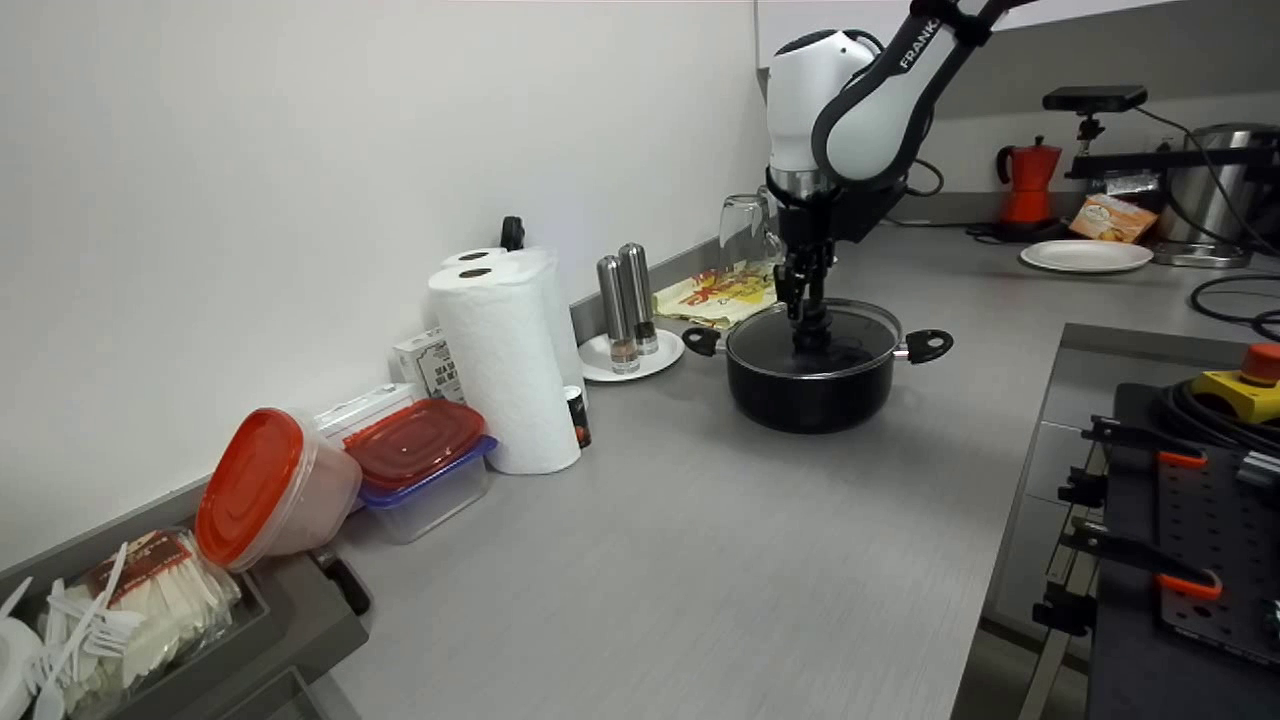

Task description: Remove the glass lid from the pot.

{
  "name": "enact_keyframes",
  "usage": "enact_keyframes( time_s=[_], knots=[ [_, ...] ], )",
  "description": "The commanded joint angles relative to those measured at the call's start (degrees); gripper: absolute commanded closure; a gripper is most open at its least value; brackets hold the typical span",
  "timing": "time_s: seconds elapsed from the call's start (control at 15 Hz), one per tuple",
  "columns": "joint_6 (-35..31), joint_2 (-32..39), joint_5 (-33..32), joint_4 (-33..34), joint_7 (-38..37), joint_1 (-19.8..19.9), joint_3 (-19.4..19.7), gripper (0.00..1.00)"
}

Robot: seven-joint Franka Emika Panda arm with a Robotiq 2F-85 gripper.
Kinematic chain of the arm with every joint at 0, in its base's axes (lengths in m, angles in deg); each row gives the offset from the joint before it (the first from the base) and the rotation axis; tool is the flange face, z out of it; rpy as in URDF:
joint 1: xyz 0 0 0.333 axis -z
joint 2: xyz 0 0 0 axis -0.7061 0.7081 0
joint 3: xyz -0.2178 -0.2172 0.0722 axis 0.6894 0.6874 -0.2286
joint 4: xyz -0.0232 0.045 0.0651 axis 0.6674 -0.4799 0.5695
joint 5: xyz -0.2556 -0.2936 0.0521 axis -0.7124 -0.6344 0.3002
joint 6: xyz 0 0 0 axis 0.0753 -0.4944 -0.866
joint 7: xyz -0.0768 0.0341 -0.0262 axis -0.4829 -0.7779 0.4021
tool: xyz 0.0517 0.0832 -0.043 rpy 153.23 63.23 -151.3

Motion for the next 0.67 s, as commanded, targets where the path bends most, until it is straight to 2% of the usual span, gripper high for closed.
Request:
enact_keyframes(
  time_s=[0.0,0.07,0.13,0.4,0.6],
  knots=[
    [-0.07,0.41,-0.75,0.63,-0.92,-0.91,0.74,0.64],
    [-0.07,0.34,-0.75,0.58,-0.91,-0.99,0.75,0.73],
    [-0.03,0.31,-0.68,0.61,-0.88,-0.98,0.75,0.76],
    [0.86,-0.64,-0.01,1.14,-0.23,-1.11,0.26,0.76],
    [2.98,-5.46,1.75,2.15,1.54,-1.80,-1.46,0.76]
  ],
)
